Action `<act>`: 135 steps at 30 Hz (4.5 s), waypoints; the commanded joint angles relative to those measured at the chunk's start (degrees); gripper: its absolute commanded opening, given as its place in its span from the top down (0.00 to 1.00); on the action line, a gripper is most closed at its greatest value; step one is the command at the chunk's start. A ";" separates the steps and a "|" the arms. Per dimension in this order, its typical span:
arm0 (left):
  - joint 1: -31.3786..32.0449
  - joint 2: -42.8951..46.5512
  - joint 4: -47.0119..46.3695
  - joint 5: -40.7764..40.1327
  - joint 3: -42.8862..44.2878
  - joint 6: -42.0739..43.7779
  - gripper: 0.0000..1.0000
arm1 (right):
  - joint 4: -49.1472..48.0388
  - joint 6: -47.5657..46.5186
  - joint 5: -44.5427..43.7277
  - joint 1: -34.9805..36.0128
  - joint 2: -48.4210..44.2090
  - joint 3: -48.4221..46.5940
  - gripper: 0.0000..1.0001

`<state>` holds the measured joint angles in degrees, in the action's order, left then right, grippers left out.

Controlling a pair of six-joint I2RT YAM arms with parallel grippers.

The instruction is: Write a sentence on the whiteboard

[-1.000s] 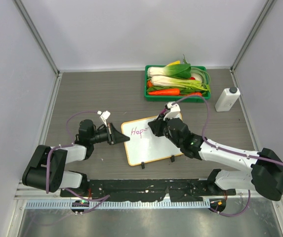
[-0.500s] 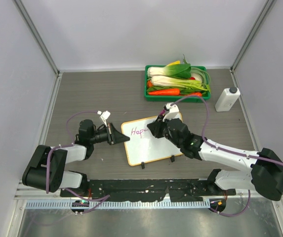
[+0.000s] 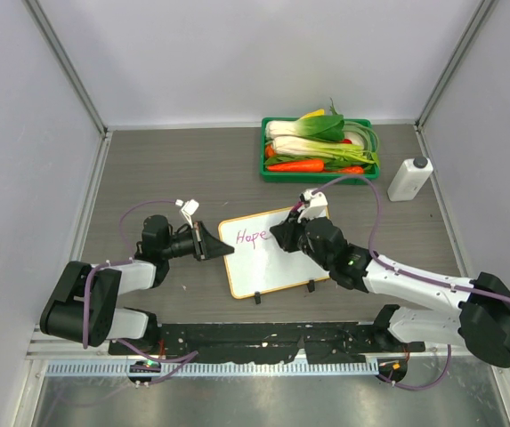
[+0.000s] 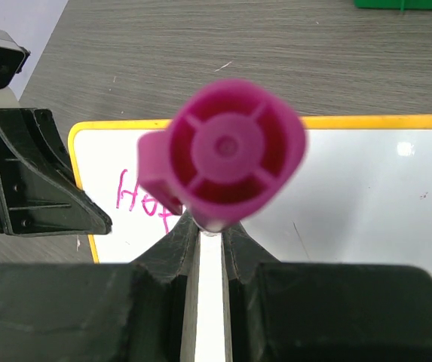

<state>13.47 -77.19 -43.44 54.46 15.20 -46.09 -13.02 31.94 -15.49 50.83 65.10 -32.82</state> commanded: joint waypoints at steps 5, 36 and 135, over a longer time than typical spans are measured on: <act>-0.03 -0.42 3.27 -4.27 0.62 2.14 1.00 | 1.50 -1.18 -4.73 -0.29 -1.38 -1.90 0.99; 0.06 -0.51 3.27 -4.18 0.62 2.14 1.00 | 2.91 -5.31 -6.57 -4.16 -5.42 -4.71 0.98; -0.03 -0.24 3.80 -4.62 0.62 2.40 1.00 | 5.63 -4.52 -8.42 -2.58 -3.93 -1.72 0.99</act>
<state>13.47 -77.17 -42.98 54.46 15.33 -46.04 -8.88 28.62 -19.31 48.42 62.17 -33.43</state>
